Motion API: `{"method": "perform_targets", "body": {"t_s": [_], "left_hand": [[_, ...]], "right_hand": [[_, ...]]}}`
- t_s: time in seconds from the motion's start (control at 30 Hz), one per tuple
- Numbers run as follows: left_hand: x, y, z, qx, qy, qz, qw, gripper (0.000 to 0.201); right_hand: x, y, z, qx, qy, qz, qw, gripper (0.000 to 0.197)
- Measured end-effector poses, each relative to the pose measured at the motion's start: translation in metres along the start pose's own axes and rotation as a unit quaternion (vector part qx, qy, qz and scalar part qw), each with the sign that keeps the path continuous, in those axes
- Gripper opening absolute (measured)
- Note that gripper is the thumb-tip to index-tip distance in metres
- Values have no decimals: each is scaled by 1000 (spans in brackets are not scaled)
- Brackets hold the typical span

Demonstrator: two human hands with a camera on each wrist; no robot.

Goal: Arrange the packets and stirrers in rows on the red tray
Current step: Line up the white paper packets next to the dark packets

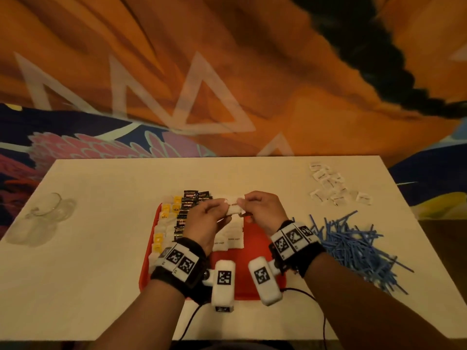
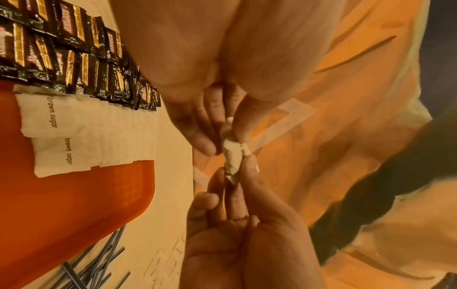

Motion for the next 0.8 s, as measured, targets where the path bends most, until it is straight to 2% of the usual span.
{"method": "perform_targets", "body": {"t_s": [0.1,0.17,0.23,0.33,0.43,0.53,0.6,0.73,0.8], "left_hand": [[-2,2,7,-32,-4,27,999,15],[-5,5,12,-51,-7,43,998,18],[-7,6,15,-66,-12,61,996,21],[-9,5,17,-92,-18,79,992,24],[-13,9,21,-125,-28,85,988,19],[-20,20,29,-179,-79,87,977,9],[-28,26,29,-200,-116,66,971,18],[-33,27,23,-205,-209,59,954,27],[-31,26,19,-191,-225,64,953,28]], "right_hand": [[5,2,5,-35,-71,-4,997,18],[9,2,5,-31,-70,3,997,15],[15,3,-3,18,-31,7,999,10],[14,9,-19,91,-6,-35,995,29],[13,10,-26,117,4,-69,991,25],[19,6,-23,108,12,-69,992,23],[21,4,-21,105,11,-78,991,24],[23,5,-17,99,27,-107,989,32],[25,4,-11,78,-5,-105,991,39]]}}
Point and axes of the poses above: each hand's wrist, its own y-axis away from the middle knuckle, its own x-axis out of the back of the hand, z = x × y, the point moved 10 cm from there along -y, towards the middle knuckle, and after that the axes turned 13 degrees about -y, right-handed, at the moved point
